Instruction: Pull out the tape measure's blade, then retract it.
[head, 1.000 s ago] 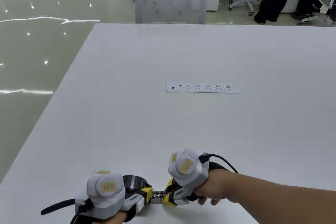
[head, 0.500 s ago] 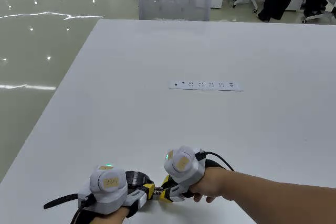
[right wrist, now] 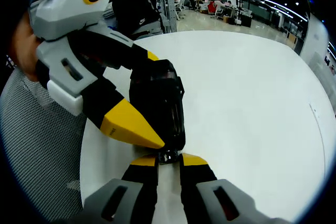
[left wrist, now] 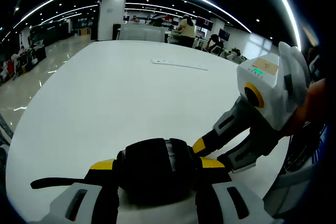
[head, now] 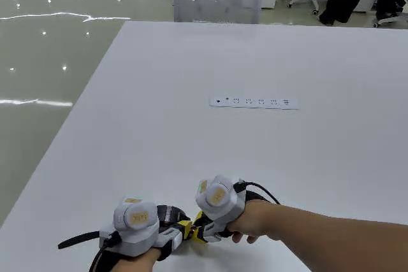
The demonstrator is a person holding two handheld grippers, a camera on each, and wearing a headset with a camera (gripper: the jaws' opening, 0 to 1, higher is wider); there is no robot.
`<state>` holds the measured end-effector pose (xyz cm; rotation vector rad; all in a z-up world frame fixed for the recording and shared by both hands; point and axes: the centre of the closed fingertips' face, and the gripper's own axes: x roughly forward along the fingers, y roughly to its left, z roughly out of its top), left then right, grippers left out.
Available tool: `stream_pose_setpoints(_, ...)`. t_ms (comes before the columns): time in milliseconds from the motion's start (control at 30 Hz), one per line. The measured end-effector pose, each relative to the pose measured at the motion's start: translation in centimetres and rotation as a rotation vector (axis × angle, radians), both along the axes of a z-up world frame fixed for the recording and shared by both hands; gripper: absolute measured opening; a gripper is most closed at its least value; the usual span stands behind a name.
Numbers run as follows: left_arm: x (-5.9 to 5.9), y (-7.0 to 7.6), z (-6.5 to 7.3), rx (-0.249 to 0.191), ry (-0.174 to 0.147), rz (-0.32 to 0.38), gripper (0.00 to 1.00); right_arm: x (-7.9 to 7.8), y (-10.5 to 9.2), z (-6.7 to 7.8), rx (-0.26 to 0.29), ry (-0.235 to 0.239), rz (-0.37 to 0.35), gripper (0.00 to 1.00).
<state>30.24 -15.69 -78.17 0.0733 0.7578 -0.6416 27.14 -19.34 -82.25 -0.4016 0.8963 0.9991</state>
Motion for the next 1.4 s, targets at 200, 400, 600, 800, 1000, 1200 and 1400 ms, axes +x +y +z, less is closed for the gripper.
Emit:
stream_pose_setpoints(200, 0.01, -0.09, 0.0, -0.004, 0.009, 0.002, 0.56, -0.1, 0.04, -0.02, -0.002, -0.005, 0.004, 0.14)
stream_pose_setpoints(400, -0.08, -0.06, 0.01, 0.002, 0.003, -0.007, 0.57, -0.17, 0.17, -0.08, -0.004, -0.023, 0.006, 0.14)
stream_pose_setpoints(600, -0.11, -0.02, 0.03, -0.001, 0.002, -0.014, 0.57, -0.23, 0.26, -0.04, -0.017, -0.032, 0.016, 0.14)
stream_pose_setpoints(800, -0.11, 0.07, 0.05, -0.002, 0.003, -0.014, 0.57, -0.25, 0.35, 0.01, -0.022, -0.039, 0.022, 0.14)
stream_pose_setpoints(1000, -0.09, 0.13, 0.06, -0.002, 0.004, -0.014, 0.57, -0.16, 0.36, -0.02, -0.023, -0.038, 0.024, 0.14)
stream_pose_setpoints(1200, -0.04, 0.18, 0.06, -0.002, -0.002, -0.012, 0.56, -0.16, 0.38, -0.04, -0.02, -0.042, 0.022, 0.14)
stream_pose_setpoints(1400, -0.06, 0.28, 0.1, -0.015, 0.03, -0.031, 0.57, -0.24, 0.53, -0.11, -0.048, -0.054, 0.03, 0.15)
